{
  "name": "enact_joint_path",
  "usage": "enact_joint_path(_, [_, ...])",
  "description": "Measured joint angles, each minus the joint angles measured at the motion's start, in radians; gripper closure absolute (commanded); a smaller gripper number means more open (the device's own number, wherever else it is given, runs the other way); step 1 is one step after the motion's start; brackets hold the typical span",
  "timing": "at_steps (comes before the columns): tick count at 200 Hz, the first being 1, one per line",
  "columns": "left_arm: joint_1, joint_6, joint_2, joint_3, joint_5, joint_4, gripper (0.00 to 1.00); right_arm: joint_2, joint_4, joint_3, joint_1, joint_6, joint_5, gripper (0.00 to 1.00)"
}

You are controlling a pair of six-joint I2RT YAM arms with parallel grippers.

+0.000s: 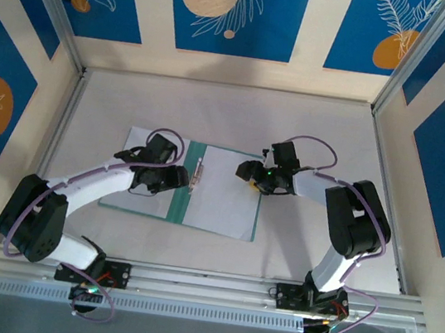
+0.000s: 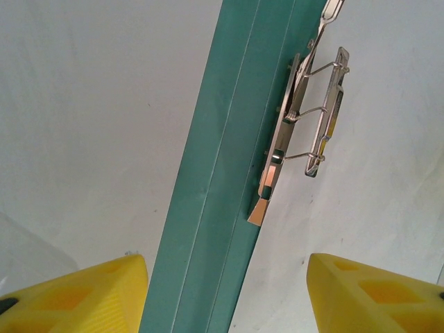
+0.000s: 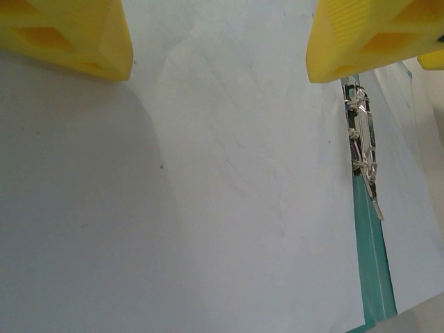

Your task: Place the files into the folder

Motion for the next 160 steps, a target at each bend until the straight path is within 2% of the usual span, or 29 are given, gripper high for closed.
enact_joint_path(160, [0.001, 0.000, 0.004, 0.000, 0.018, 0.013, 0.38, 0.034, -0.009, 0.029, 0.000, -0.019, 0.008, 0.32])
